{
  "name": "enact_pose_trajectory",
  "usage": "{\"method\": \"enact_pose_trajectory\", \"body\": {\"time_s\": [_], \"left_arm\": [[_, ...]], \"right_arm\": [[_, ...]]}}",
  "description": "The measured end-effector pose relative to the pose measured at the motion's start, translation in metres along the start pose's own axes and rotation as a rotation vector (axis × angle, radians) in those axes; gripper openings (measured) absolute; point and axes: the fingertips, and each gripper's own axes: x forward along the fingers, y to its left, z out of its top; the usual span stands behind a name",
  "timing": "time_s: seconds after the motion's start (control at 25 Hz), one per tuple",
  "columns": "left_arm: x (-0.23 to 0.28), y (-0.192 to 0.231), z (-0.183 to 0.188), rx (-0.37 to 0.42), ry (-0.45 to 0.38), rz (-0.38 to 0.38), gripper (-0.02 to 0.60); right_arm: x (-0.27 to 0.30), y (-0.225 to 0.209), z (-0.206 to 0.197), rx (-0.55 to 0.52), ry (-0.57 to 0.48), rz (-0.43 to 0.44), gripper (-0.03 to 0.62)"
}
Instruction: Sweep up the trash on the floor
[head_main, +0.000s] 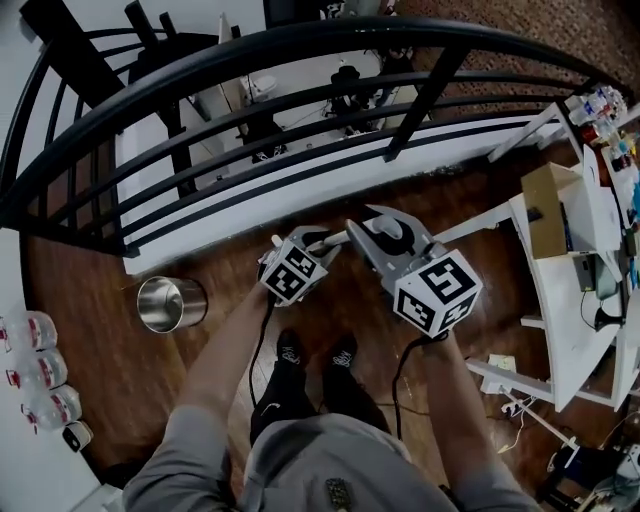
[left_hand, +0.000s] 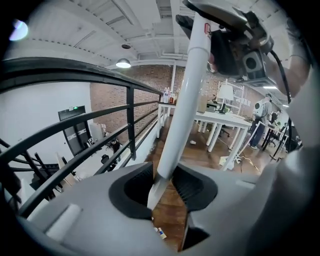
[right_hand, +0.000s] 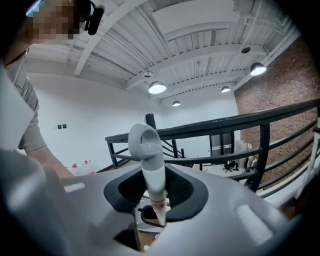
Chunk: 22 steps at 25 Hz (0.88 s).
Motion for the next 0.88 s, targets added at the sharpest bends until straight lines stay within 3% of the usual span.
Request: {"method": "enact_pose_trajectory", "body": {"time_s": [0.24,0.6,0.88], "left_arm": [[-0.039,0.032,-0.045,0.0,0.072,0.025,0.121],[-0.032,0.04,-0.157,-0.002,0.214,-0.07,0.127],[0.003,0.001,-0.149,0.022,0.175,-0.156,0.13]], "right_arm": [[0.039,0.03,-0.014,0.071,-0.008,0.009,0.089],[0.082,0.057,-0.108,0.197,0.103,-0.059,0.089],[0.045,0.037,-0.129,0.21,0.138,-0.163,0.087]]}}
